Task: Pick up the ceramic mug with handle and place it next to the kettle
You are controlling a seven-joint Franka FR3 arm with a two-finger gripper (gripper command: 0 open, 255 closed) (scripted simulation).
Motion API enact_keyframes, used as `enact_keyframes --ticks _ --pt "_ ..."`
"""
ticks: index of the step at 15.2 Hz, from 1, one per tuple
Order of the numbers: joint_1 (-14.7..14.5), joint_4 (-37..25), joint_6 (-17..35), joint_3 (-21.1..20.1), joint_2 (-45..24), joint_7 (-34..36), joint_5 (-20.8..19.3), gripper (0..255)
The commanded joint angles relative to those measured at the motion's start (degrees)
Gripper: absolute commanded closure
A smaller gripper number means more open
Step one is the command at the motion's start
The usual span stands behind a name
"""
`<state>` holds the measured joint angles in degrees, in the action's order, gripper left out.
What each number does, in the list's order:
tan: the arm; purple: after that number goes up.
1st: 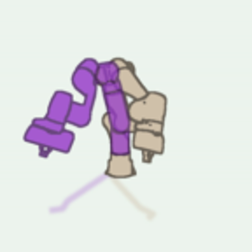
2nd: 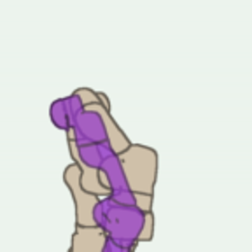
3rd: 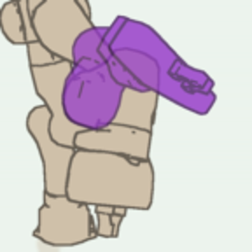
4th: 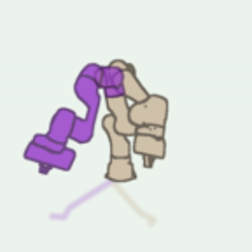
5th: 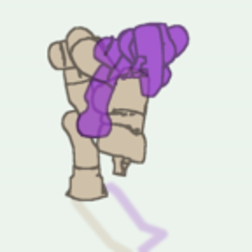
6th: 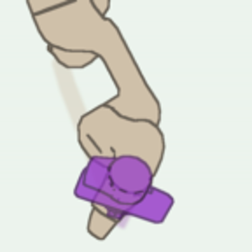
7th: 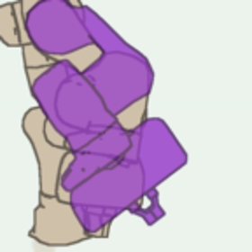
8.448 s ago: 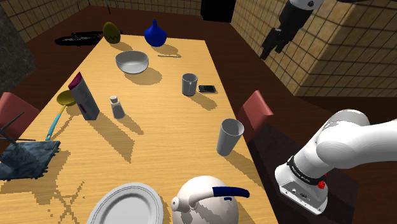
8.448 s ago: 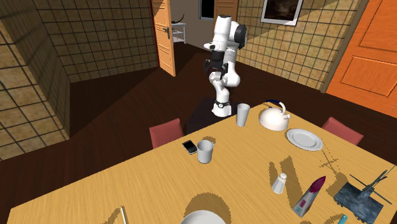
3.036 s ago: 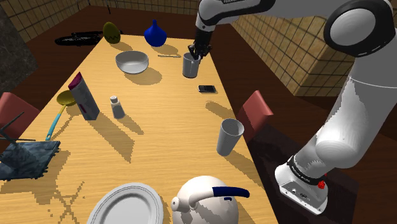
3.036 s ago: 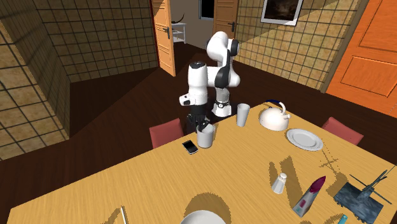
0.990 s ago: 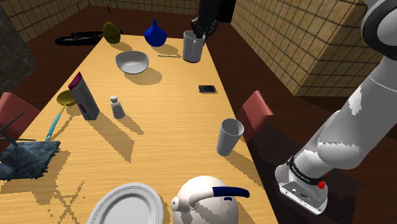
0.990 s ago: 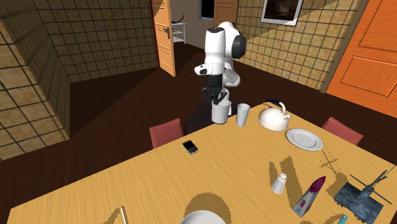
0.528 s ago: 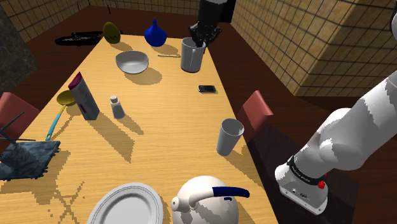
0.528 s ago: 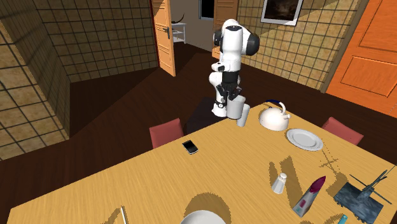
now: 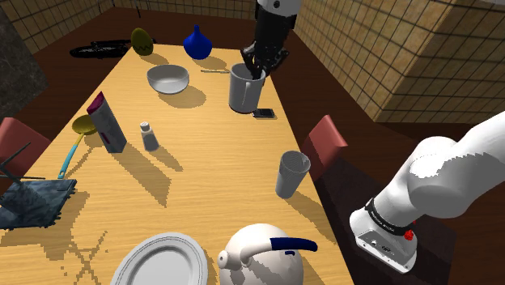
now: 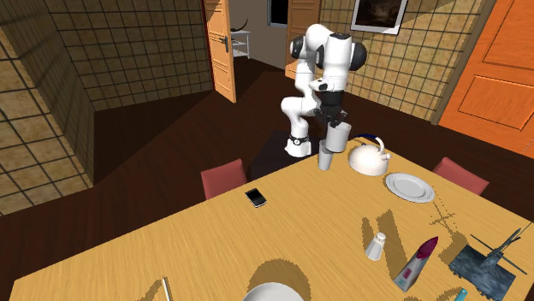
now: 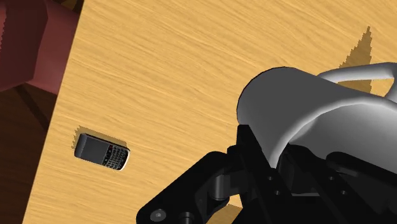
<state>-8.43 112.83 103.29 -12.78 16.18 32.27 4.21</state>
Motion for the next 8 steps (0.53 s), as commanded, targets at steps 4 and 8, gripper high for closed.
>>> enact_keyframes --ticks 4,8 --pt "-2.6 3.4 -0.6 -3.8 4.4 5.8 1.5 255" --pt "-4.6 5.2 -1.0 -7.1 7.0 10.6 3.0 255"
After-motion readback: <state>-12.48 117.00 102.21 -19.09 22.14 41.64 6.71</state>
